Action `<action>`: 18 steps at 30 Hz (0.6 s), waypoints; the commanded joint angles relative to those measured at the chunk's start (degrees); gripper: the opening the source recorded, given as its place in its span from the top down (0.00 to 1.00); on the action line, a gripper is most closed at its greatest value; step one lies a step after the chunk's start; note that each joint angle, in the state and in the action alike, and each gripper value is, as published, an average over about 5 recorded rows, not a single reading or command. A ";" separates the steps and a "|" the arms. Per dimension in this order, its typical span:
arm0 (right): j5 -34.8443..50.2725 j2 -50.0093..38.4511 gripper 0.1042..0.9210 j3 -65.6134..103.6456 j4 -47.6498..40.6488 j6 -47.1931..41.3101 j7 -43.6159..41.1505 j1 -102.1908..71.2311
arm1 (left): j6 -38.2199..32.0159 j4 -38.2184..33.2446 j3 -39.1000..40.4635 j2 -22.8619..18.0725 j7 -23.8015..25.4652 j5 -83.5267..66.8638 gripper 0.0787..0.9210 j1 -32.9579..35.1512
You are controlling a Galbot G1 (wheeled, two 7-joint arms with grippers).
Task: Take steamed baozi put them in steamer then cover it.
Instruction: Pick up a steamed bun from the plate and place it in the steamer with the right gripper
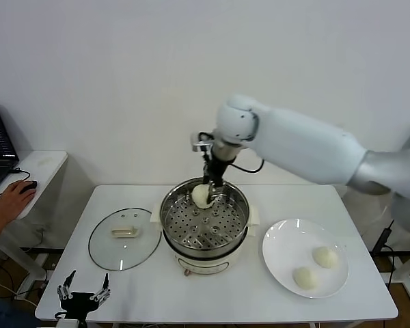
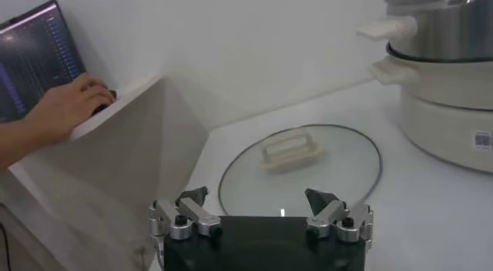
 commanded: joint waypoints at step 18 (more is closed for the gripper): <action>-5.66 8.62 0.43 1.96 -10.13 1.21 2.76 -9.97 | 0.13 1.86 0.17 -0.10 0.17 -0.09 0.12 -1.45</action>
